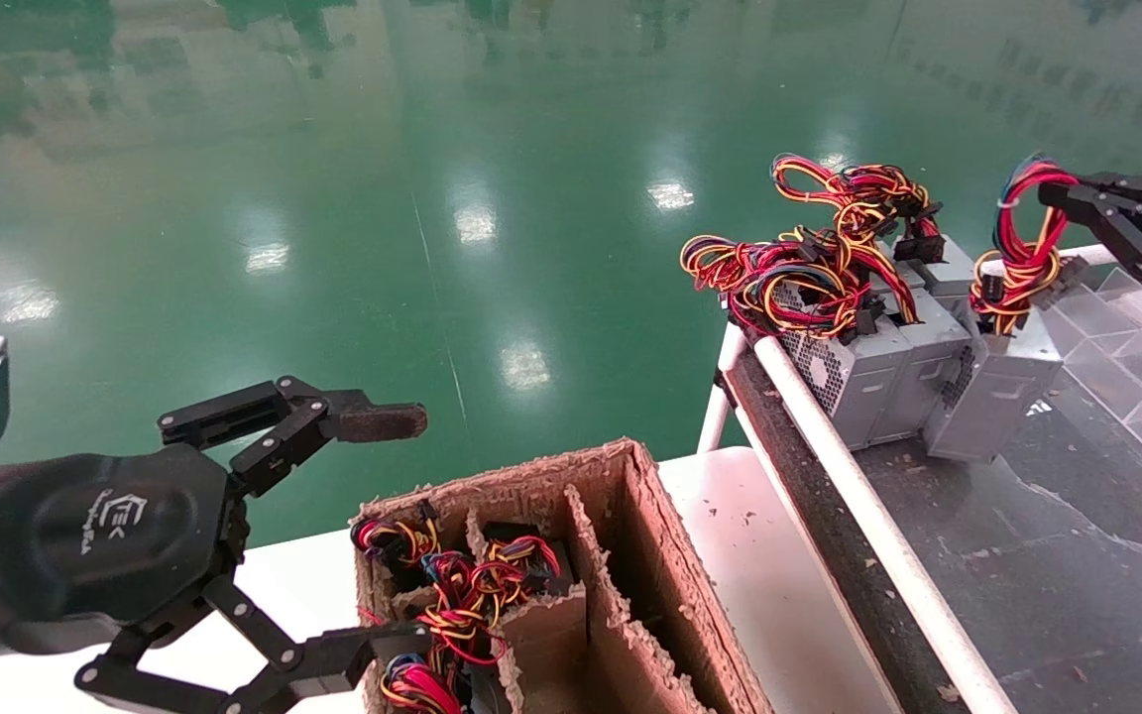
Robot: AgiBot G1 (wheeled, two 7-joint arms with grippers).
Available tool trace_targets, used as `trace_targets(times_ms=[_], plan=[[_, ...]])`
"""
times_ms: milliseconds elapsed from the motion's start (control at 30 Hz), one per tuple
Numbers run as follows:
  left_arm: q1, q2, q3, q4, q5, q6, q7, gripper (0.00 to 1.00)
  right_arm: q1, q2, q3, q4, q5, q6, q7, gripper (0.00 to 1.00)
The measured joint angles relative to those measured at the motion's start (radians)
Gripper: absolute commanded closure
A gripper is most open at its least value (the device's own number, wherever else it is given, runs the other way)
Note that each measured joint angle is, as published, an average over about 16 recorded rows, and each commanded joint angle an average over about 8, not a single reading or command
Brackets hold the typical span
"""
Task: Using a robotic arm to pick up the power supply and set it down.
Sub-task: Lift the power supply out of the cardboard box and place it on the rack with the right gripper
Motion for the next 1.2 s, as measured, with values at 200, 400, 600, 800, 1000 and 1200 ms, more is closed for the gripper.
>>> trace_targets(times_ms=[200,400,600,800,1000,1200], plan=[[0.0,0.0,0.0,0.0,0.0,0.0,0.0,0.0,0.072,-0.041,-0.025,-0.073,-0.038,-0.006,-0.024,1.0],[0.0,0.0,0.001,0.0,-0.001,0.0,0.0,0.0,0.12,-0.075,-0.041,-0.146,-0.061,-0.013,-0.046,0.47],[0.0,0.0,0.001,0.0,-0.001,0.0,0.001,0.0,0.148,-0.099,-0.05,-0.21,-0.075,-0.014,-0.07,0.0],[0.0,-0.001,0.001,0.0,-0.001,-0.001,0.001,0.0,0.165,-0.11,-0.052,-0.263,-0.078,-0.021,-0.089,0.0],[0.0,-0.001,0.002,0.0,-0.001,-0.001,0.001,0.0,0.178,-0.109,-0.05,-0.297,-0.074,-0.038,-0.106,0.0],[0.0,-0.001,0.002,0.0,-0.001,-0.001,0.001,0.0,0.183,-0.104,-0.047,-0.319,-0.071,-0.052,-0.122,0.0]])
